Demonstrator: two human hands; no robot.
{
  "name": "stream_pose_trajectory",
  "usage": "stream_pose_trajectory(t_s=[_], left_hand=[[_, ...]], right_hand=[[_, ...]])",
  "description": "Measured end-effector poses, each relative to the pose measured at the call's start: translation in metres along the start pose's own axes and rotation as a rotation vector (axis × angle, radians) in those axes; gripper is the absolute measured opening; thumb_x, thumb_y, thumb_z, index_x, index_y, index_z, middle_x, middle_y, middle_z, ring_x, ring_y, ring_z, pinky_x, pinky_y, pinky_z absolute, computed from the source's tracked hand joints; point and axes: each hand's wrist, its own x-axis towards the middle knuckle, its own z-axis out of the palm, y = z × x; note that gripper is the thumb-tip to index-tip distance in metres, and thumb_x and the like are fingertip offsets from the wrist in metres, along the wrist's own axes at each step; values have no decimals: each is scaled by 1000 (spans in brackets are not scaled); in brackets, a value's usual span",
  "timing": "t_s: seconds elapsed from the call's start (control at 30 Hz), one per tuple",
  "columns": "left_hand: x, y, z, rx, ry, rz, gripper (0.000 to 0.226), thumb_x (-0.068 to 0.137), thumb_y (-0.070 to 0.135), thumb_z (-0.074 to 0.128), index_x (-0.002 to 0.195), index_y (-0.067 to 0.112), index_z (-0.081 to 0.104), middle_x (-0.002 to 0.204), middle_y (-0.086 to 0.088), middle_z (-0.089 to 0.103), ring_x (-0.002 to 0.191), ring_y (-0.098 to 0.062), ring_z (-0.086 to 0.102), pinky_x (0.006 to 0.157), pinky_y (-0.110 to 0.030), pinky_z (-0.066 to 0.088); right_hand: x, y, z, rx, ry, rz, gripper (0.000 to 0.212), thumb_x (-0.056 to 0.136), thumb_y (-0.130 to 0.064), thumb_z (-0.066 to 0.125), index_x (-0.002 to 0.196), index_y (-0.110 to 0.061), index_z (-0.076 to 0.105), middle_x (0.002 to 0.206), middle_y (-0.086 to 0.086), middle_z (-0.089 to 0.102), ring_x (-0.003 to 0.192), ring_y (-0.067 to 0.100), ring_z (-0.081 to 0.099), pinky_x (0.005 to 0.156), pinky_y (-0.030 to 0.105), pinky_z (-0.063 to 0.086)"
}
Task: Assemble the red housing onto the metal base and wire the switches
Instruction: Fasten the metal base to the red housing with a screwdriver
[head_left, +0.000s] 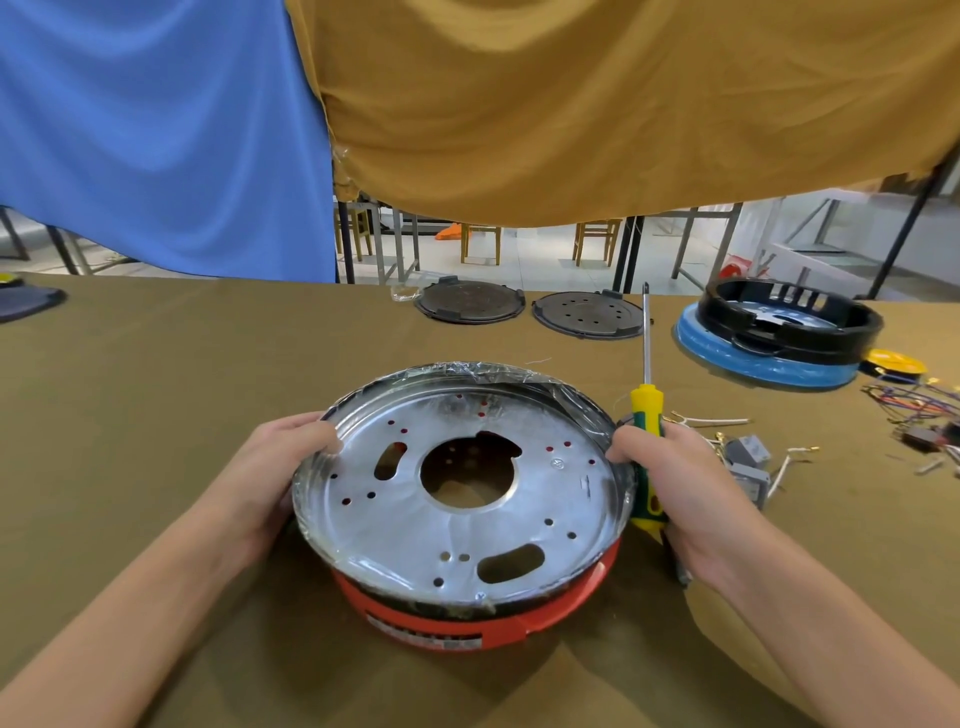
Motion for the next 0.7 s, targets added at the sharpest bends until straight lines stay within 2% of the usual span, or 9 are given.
stream_pose_trajectory(t_s=[0.1,0.33,0.47,0.7], left_hand=[[1,0,0,15,5,1,18,81,-1,51,67,10,53,61,-10,48,50,-22,43,52,-28,36],[1,0,0,9,9,0,18,81,-2,52,66,9,54,58,-9,50,46,-21,45,48,-25,38],[2,-1,0,3,13,4,20,82,1,53,65,10,55,57,-9,51,45,-20,47,45,-25,40],[3,-2,0,-1,28,4,12,82,1,54,72,7,57,62,-13,52,49,-22,47,50,-27,41]], right_hand=[[0,0,0,3,10,-4,21,75,-8,59,72,-19,41,75,8,38,72,24,36,65,39,31],[0,1,1,-1,19,-26,19,80,-11,59,70,-20,45,67,5,45,67,22,42,64,36,35],[-1,2,2,-22,26,-54,16,83,-14,59,75,-20,46,70,6,45,69,21,42,66,39,34],[-1,3,3,-94,48,-93,9,87,-19,58,83,-16,49,74,8,46,69,22,42,63,39,36]])
